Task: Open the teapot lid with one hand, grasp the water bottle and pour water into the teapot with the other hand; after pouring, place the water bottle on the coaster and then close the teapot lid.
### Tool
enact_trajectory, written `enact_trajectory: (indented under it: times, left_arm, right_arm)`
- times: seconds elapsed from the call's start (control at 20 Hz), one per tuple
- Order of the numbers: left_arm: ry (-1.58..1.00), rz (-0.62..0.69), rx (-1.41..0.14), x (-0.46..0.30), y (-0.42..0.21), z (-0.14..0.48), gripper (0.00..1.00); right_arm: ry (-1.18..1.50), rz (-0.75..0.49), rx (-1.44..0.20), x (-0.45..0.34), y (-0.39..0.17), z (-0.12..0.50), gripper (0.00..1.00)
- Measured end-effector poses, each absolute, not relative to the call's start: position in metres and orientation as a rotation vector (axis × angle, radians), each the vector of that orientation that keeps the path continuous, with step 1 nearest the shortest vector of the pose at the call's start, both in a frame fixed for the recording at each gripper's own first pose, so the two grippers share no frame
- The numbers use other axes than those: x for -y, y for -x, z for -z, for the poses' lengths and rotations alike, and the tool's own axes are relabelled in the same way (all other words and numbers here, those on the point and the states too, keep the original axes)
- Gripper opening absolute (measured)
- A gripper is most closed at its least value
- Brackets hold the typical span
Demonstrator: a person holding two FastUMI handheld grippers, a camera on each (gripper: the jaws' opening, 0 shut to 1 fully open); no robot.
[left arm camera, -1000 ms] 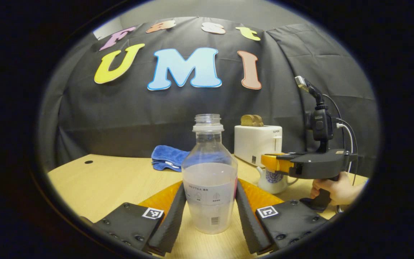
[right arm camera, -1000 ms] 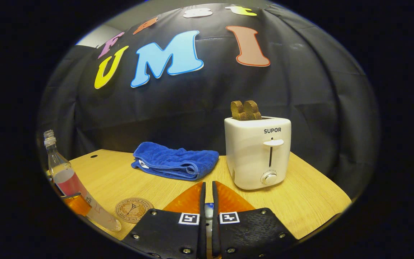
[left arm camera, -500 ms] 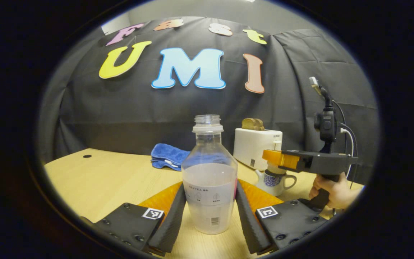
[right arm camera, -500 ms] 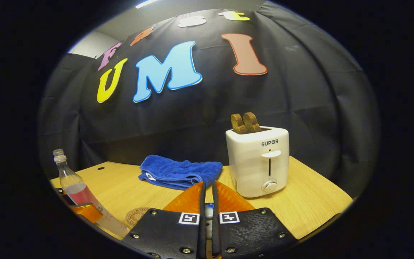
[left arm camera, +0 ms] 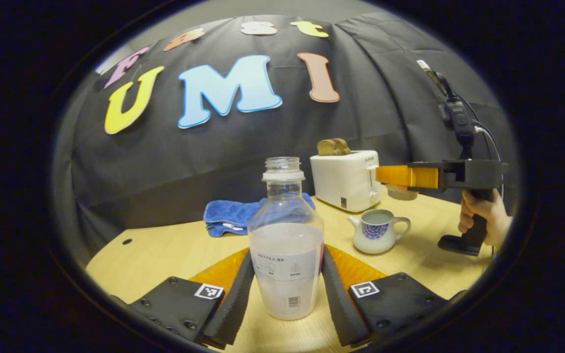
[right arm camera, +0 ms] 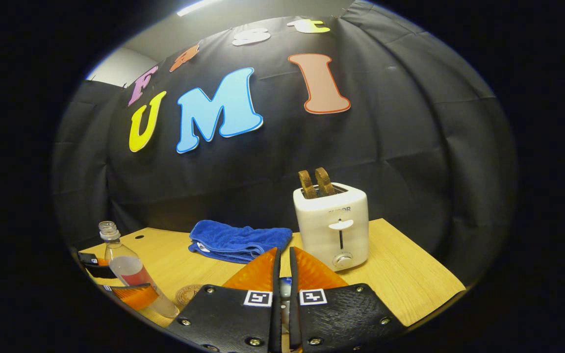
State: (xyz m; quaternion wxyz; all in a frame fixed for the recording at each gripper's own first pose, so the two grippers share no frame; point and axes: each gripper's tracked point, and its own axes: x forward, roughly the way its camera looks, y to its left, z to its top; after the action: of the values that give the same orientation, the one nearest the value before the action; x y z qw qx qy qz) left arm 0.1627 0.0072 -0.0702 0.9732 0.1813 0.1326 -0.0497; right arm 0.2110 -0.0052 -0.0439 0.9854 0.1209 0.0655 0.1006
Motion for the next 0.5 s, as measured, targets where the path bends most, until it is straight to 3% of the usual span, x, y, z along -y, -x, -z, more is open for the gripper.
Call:
enact_trajectory:
  times: [0.5]
  left_arm:
    - [-0.964, 0.247, -0.402, 0.019, -0.211, 0.091, 0.85]
  right_arm:
    - [-0.305, -0.124, -0.190, 0.063, -0.205, 0.072, 0.06]
